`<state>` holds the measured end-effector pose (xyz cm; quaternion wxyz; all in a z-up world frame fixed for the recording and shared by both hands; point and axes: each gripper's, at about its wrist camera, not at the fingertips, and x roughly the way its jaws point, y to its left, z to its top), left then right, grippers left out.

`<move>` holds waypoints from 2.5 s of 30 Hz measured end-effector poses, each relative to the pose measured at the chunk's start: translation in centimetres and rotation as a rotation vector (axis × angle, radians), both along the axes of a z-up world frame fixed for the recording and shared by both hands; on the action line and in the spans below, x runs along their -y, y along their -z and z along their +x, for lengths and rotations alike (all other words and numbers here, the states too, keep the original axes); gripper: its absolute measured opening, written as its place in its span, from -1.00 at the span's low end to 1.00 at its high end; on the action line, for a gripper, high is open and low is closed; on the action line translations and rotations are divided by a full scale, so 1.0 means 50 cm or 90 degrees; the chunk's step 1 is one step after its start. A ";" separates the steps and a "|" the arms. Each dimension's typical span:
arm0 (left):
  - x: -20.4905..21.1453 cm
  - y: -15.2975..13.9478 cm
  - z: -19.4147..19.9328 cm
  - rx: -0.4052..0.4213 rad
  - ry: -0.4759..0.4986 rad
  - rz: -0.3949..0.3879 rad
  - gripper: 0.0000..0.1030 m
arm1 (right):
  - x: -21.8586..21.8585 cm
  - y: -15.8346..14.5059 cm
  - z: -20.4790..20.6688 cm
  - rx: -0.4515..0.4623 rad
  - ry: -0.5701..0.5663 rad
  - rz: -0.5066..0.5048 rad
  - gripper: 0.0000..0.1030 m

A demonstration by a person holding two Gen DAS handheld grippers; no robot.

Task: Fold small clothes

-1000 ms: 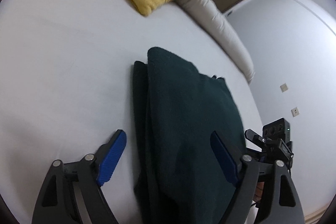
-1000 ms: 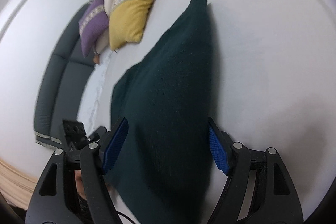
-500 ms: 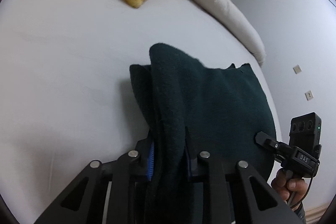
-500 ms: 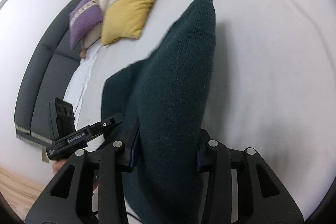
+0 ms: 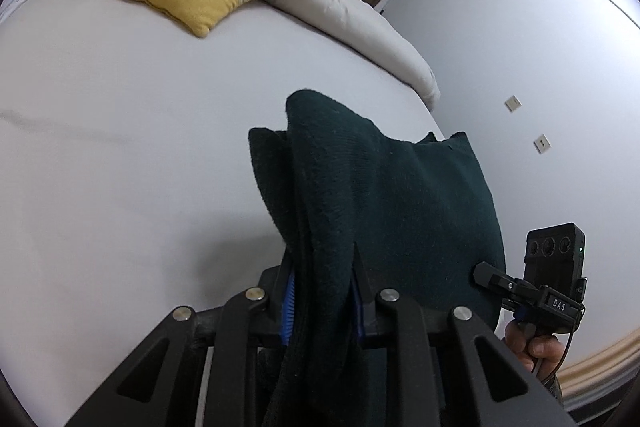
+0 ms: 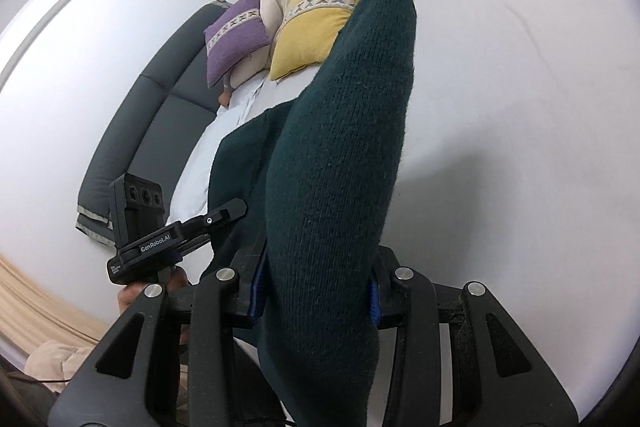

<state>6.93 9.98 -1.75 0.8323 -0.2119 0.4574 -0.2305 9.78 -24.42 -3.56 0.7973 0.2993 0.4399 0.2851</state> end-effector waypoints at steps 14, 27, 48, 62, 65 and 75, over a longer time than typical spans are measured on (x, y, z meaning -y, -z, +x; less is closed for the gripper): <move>0.060 0.219 -0.020 -0.119 -0.014 0.020 -0.36 | 0.101 0.246 -0.074 -0.129 0.064 0.040 -0.30; 0.030 0.223 -0.048 -0.115 -0.041 -0.021 -0.21 | 0.122 0.193 -0.121 -0.091 0.154 -0.001 -0.01; 0.099 0.200 -0.071 -0.093 -0.038 0.029 -0.42 | 0.100 0.106 -0.075 -0.082 0.119 -0.037 -0.46; 0.082 0.220 -0.064 -0.095 -0.054 0.003 -0.23 | 0.155 0.164 -0.127 -0.086 0.187 -0.027 -0.26; 0.077 0.187 -0.082 -0.059 -0.069 0.040 -0.23 | 0.176 0.133 -0.172 -0.053 0.217 -0.092 -0.25; 0.125 -0.037 -0.224 0.270 -0.169 0.280 1.00 | 0.130 -0.080 -0.302 0.134 0.285 -0.317 0.40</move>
